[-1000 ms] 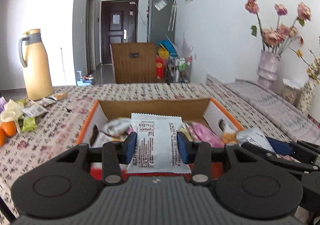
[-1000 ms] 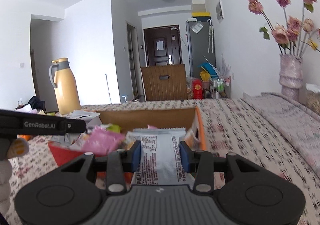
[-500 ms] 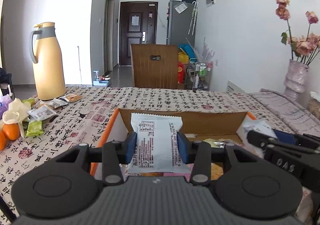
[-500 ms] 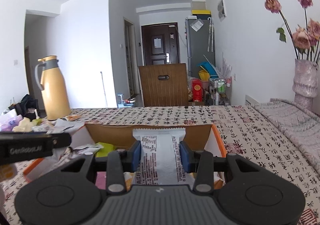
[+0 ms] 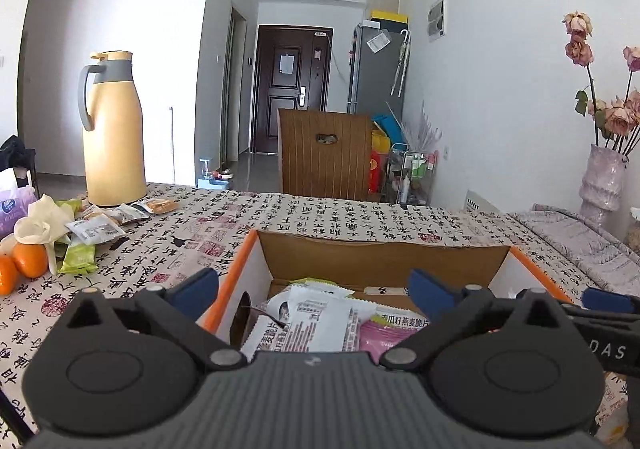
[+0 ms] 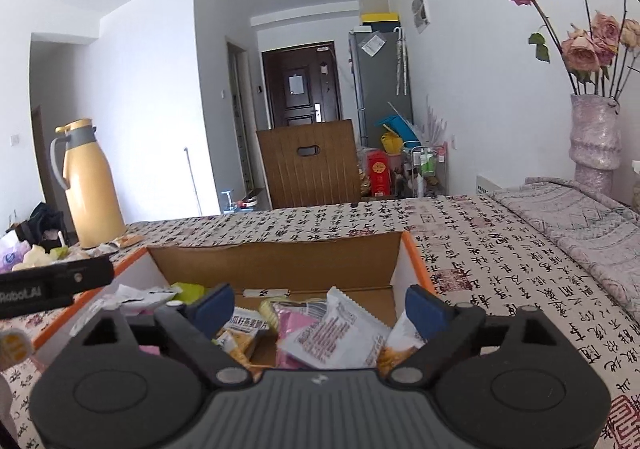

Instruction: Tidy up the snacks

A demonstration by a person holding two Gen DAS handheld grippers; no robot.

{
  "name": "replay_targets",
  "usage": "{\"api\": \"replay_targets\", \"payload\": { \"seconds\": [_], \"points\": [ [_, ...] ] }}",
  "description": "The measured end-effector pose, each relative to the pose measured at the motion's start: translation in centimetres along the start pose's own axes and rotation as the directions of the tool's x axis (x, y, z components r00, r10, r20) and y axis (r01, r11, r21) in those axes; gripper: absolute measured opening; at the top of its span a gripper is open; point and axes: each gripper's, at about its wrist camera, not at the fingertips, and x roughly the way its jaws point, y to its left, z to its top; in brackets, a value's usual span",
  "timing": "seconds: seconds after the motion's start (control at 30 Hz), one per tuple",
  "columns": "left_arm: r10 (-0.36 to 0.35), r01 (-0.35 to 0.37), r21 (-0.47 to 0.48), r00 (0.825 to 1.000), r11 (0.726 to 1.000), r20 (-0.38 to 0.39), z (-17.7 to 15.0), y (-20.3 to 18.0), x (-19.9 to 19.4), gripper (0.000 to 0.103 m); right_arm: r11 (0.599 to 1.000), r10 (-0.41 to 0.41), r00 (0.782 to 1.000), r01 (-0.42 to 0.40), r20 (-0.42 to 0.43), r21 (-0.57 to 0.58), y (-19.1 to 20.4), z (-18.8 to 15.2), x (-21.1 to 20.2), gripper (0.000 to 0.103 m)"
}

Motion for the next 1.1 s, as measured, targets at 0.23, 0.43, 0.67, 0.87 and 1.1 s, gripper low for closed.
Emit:
{"api": "replay_targets", "payload": {
  "seconds": [0.23,0.43,0.67,0.87,1.1],
  "points": [
    [0.016,-0.016,0.009,1.0,1.0,0.004,0.5,-0.3,-0.9,0.103,1.0,-0.02,1.0,0.02,0.022,0.014,-0.3,0.5,-0.6,0.103],
    [0.02,-0.02,0.043,1.0,0.999,0.022,0.4,-0.4,-3.7,0.103,0.999,-0.039,0.998,0.038,0.045,0.011,-0.3,0.6,-3.1,0.103],
    [0.012,-0.011,0.053,1.0,0.999,-0.024,-2.2,0.8,-7.8,0.103,1.0,-0.022,1.0,0.022,0.011,-0.003,0.1,-1.6,-7.4,0.103],
    [0.013,-0.005,0.091,0.996,0.996,-0.085,-5.4,1.9,-10.8,0.103,1.0,-0.017,0.999,0.017,-0.04,-0.001,0.3,-4.4,-11.6,0.103],
    [-0.013,0.024,0.064,0.985,0.998,-0.174,-8.6,2.8,-13.6,0.103,1.0,-0.007,0.993,0.008,-0.116,0.004,0.4,-7.6,-15.2,0.103]
  ]
}}
